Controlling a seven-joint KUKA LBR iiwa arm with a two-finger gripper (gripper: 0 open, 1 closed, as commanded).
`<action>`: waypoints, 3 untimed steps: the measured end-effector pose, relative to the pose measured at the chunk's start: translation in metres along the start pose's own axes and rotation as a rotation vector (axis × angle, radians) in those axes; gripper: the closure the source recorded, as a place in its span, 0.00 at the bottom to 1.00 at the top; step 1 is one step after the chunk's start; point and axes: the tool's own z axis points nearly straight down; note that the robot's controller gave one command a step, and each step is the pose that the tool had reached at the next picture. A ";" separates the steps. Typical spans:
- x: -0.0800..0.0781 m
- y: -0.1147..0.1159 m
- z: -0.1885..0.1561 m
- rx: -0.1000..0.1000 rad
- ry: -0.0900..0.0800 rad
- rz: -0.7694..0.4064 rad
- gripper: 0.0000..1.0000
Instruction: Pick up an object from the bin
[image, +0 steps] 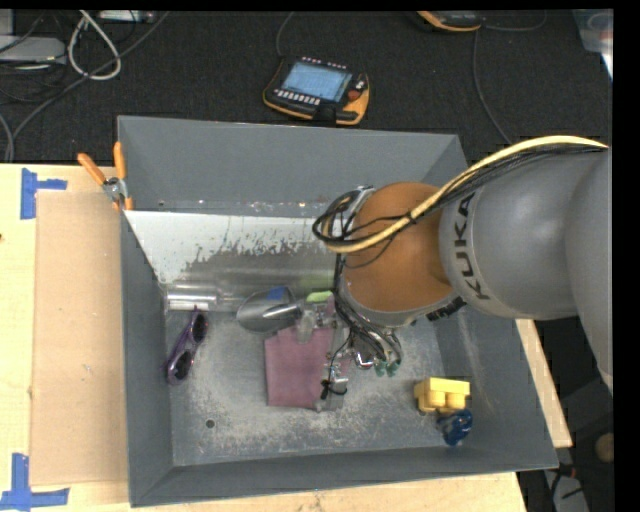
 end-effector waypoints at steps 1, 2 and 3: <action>-0.037 0.043 -0.020 0.002 -0.019 -0.087 0.00; -0.036 0.042 -0.019 0.004 -0.017 -0.084 0.00; -0.029 0.022 0.019 0.005 -0.014 -0.251 0.00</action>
Offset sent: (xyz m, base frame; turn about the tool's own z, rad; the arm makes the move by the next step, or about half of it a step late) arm 0.0000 0.0000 0.0000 0.0000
